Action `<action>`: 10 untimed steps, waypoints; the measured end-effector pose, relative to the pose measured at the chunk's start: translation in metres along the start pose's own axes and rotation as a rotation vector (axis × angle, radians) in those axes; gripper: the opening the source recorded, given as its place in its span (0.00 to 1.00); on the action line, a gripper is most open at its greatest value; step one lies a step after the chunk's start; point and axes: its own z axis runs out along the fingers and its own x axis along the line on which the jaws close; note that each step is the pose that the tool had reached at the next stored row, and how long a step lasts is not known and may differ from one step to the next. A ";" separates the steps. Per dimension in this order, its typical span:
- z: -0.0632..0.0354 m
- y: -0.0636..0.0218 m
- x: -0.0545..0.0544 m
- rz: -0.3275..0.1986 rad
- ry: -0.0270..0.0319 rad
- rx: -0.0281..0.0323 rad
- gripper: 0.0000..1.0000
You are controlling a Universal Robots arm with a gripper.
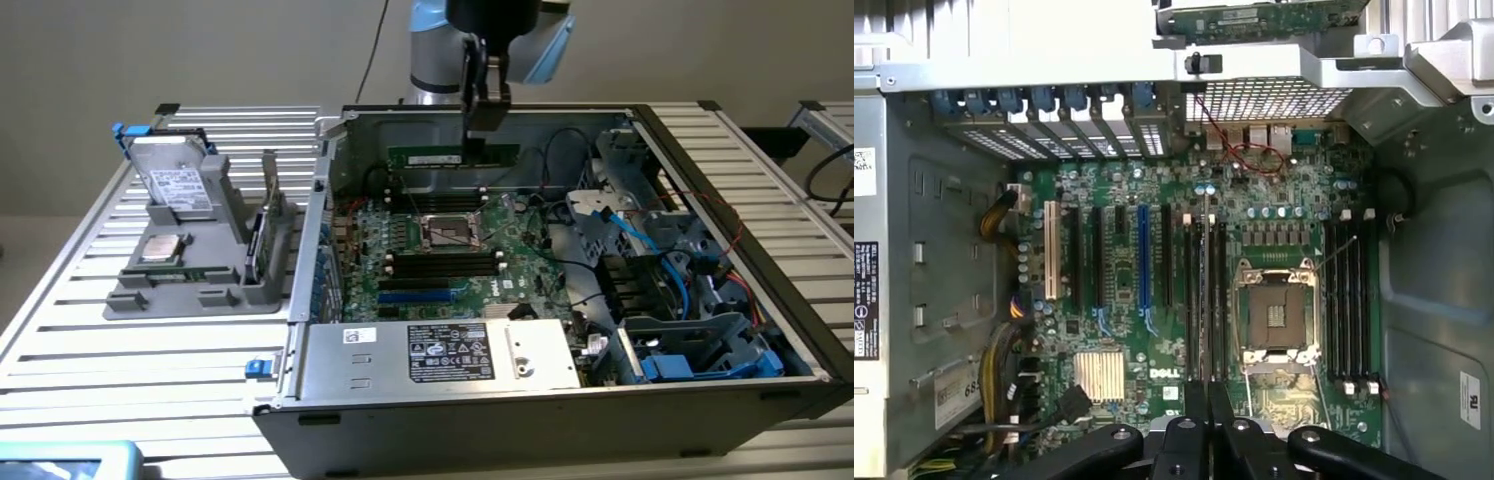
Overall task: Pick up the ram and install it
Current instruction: 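Insert the ram into the slot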
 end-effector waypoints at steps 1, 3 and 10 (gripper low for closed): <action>0.0003 -0.0005 0.000 0.000 0.0076 -0.0008 0.13; 0.0012 -0.0015 -0.001 0.000 0.0207 -0.0033 0.13; 0.0102 -0.0030 -0.009 0.002 0.0326 -0.0075 0.13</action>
